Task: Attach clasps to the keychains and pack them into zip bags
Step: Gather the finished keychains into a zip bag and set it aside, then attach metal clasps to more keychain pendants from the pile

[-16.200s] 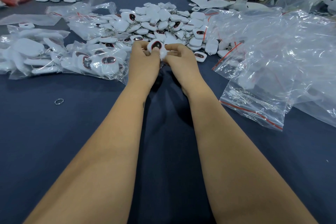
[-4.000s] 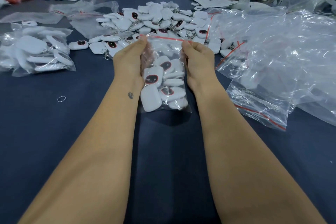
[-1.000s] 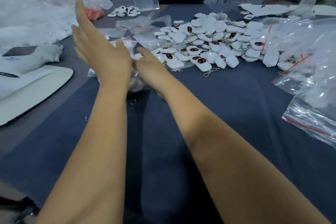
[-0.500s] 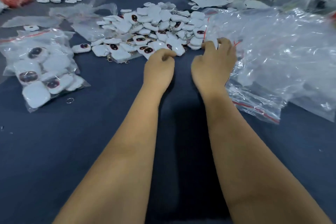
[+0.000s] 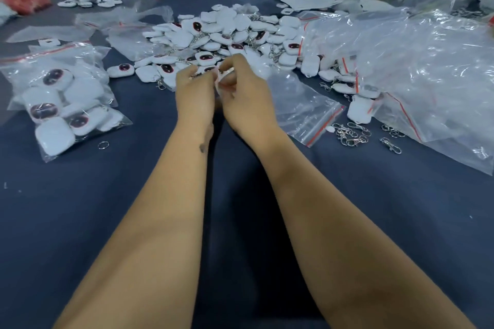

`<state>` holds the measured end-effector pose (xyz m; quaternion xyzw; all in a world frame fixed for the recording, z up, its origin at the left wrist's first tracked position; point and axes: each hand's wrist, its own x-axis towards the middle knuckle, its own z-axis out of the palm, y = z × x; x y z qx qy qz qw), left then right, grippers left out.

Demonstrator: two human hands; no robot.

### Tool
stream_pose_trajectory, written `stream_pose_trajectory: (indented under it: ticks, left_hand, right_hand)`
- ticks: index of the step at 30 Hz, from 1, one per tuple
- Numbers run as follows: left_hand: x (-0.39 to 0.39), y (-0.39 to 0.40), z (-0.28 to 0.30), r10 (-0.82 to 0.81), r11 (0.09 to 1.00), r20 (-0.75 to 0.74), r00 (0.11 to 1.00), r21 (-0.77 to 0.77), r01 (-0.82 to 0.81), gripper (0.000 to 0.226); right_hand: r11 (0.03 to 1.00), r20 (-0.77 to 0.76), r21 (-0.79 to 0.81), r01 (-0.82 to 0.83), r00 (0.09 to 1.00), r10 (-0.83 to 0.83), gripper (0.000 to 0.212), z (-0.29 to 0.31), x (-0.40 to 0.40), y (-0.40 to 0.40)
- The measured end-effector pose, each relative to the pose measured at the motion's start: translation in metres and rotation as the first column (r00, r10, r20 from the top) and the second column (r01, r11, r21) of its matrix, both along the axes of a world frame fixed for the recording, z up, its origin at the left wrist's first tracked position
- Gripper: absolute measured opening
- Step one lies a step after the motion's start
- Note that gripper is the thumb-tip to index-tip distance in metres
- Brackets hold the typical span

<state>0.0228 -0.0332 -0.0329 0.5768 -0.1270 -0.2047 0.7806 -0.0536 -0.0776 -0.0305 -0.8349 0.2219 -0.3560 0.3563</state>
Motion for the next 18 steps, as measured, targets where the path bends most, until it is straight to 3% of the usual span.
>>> stream_pose_trajectory:
  ticks: [4, 9, 11, 13, 15, 16, 18]
  left_hand:
    - [0.002, 0.004, 0.003, -0.022, 0.997, -0.118, 0.993, -0.082, 0.012, 0.020]
    - [-0.001, 0.006, 0.002, 0.037, 0.998, -0.035, 0.999, -0.051, -0.039, 0.035]
    - [0.003, 0.006, 0.004, 0.081, 0.995, -0.088, 0.993, -0.052, -0.086, 0.036]
    - [0.006, 0.007, 0.008, 0.101, 0.990, -0.199, 0.975, -0.075, -0.118, 0.028]
    - [0.005, 0.007, 0.010, 0.107, 0.981, -0.287, 0.952, -0.125, -0.148, 0.030]
    - [0.005, 0.007, 0.010, 0.099, 0.978, -0.294, 0.951, -0.146, -0.147, 0.028]
    - [0.002, 0.006, 0.010, 0.080, 0.980, -0.260, 0.962, -0.157, -0.124, 0.021]
  right_hand:
    - [0.986, 0.120, 0.160, -0.044, 0.992, 0.025, 0.023, -0.004, -0.001, -0.002]
    - [0.987, 0.024, 0.103, 0.123, 0.992, -0.126, 0.011, -0.002, -0.006, -0.008]
    - [0.947, -0.181, -0.026, 0.321, 0.930, -0.320, 0.023, -0.001, -0.013, -0.020]
    - [0.844, -0.419, -0.259, 0.470, 0.733, -0.537, 0.035, -0.002, -0.023, -0.032]
    - [0.775, -0.506, -0.411, 0.480, 0.586, -0.632, 0.038, -0.001, -0.030, -0.033]
    - [0.754, -0.460, -0.454, 0.475, 0.599, -0.655, 0.038, 0.000, -0.030, -0.032]
    - [0.722, -0.221, -0.521, 0.456, 0.745, -0.630, 0.034, 0.004, -0.026, -0.029]
